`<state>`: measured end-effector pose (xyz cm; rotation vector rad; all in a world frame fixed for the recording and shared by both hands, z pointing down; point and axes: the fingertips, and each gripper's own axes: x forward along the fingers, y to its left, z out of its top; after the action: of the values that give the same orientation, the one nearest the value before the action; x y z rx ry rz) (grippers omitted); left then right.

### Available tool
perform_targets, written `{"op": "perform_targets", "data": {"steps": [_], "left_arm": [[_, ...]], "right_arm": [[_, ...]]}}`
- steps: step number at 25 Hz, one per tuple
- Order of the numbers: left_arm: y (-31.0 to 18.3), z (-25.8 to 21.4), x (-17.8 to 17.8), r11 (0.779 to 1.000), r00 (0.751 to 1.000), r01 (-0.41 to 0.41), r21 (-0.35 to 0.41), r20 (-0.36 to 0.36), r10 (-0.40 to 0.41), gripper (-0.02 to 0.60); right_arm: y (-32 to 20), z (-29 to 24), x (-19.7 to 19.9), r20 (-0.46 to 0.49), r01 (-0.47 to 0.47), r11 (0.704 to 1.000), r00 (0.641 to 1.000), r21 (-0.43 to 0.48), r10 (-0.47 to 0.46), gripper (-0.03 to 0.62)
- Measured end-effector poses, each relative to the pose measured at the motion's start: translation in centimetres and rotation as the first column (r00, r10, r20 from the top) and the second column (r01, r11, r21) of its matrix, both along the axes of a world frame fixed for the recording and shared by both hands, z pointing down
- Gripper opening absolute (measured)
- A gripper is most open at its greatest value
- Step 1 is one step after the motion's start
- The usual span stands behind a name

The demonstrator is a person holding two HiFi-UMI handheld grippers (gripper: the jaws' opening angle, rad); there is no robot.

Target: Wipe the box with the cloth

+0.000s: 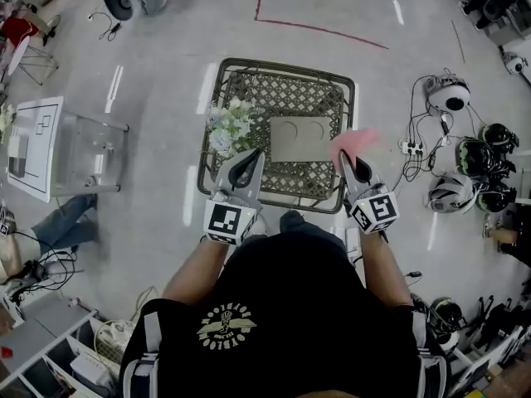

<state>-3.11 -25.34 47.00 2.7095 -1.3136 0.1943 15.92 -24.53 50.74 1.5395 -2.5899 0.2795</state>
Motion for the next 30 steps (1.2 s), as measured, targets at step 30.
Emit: {"op": "perform_targets", "data": {"steps": [30], "left_arm": [[0.4,2.3,-3.7,0.951,0.951,0.296,-0.088,0.121,-0.285,0.0]], "right_arm": [[-12.7,36.1,-12.8,-0.155,0.137,0.688,0.925,-0.713,-0.346,0.017]]}}
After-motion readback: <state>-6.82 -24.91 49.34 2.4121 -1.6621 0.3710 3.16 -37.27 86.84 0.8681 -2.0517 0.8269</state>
